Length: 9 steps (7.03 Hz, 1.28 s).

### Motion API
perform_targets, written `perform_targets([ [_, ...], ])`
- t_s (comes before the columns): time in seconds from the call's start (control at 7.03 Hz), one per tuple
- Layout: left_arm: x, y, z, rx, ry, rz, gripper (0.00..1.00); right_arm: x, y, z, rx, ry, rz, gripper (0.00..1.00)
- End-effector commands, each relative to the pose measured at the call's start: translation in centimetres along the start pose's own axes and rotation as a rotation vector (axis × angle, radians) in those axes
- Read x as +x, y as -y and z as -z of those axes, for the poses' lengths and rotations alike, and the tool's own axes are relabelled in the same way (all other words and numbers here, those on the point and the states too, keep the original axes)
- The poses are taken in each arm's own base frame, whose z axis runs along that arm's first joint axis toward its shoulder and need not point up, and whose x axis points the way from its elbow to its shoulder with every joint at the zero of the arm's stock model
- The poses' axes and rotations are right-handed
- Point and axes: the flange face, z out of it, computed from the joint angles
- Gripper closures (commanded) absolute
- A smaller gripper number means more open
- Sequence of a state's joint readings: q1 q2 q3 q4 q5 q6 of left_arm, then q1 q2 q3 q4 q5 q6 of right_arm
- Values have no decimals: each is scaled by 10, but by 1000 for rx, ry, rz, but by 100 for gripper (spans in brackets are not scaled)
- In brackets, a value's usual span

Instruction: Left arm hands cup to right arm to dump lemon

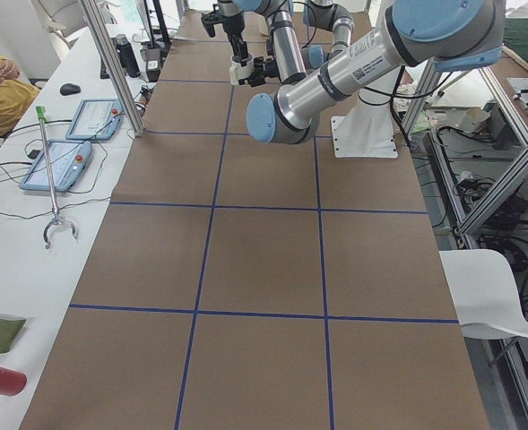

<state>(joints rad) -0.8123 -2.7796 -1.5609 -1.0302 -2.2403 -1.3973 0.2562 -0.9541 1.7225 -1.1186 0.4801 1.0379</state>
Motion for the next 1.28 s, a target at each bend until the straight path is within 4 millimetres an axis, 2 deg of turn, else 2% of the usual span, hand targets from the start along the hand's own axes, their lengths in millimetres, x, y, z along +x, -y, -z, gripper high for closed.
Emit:
perform_targets([
  [0.0, 1, -6, -4, -19, 7, -2, 21, -1, 2, 1, 0, 3, -6, 82],
  [0.28, 1, -10, -12, -25, 15, -7, 25, -2, 5, 2, 2, 7, -15, 82],
  [0.57, 2, -12, -13, -27, 17, -9, 42, -2, 6, 2, 3, 9, -20, 82],
  [1.0, 1, -13, -16, -30, 20, -11, 51, -2, 7, 3, 4, 10, -23, 82],
  [1.14, 1, -13, -16, -31, 21, -10, 57, -2, 7, 3, 4, 10, -23, 81],
])
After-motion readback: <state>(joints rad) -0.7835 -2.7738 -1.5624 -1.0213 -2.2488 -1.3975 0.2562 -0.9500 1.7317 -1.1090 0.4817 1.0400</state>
